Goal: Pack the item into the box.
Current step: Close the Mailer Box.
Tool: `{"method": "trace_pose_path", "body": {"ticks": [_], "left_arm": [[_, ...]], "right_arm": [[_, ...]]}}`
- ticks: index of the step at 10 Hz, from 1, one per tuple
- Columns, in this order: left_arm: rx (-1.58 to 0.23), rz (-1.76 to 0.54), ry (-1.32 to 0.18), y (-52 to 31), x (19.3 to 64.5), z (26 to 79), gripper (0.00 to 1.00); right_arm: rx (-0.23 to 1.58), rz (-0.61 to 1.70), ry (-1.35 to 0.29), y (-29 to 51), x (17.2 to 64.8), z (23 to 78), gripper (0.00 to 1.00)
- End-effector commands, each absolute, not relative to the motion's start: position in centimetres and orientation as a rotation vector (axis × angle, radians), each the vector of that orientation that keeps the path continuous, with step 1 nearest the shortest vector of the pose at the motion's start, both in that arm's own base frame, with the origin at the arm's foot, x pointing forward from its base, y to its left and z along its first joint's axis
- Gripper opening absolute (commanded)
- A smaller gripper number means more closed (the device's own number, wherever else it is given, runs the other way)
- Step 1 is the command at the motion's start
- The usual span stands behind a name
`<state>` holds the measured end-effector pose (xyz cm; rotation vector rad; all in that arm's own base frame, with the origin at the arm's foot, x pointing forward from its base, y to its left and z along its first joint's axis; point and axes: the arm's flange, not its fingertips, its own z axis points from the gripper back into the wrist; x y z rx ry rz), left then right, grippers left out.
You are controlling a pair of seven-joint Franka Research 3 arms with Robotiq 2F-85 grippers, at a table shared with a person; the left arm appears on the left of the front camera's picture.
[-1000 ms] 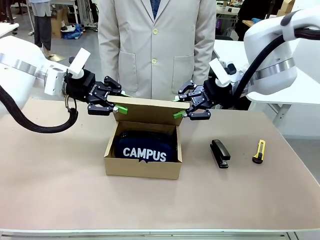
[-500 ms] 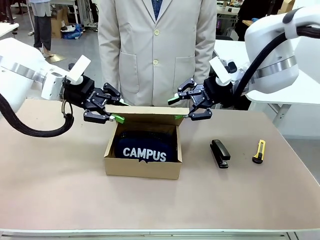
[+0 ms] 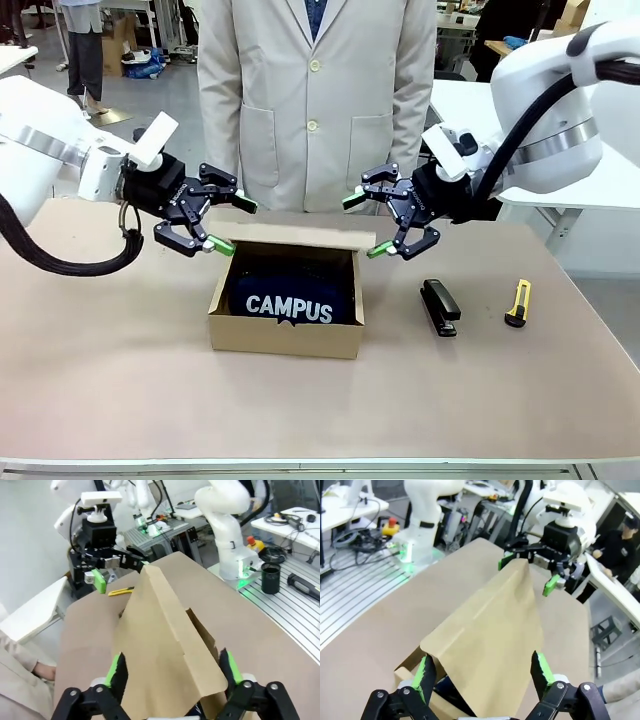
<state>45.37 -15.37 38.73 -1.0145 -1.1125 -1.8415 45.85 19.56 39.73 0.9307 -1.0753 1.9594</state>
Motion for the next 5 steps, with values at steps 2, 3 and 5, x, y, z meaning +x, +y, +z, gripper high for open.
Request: {"method": "trace_pose_path", "body": {"ticks": [2,3,5], "left_arm": [[-1.062,-1.954,-0.999,-12.2,43.2,38.1,1.00],[-1.101,-1.982,-0.959,-11.2,42.6,38.5,1.00],[-1.320,-2.050,-0.820,-9.4,41.5,39.1,1.00]], "right_arm": [[0.958,1.981,-0.975,16.6,44.5,40.7,1.00],[0.982,1.979,-0.923,16.0,44.2,40.8,1.00],[1.028,1.904,-0.849,14.5,43.8,41.4,1.00]]}}
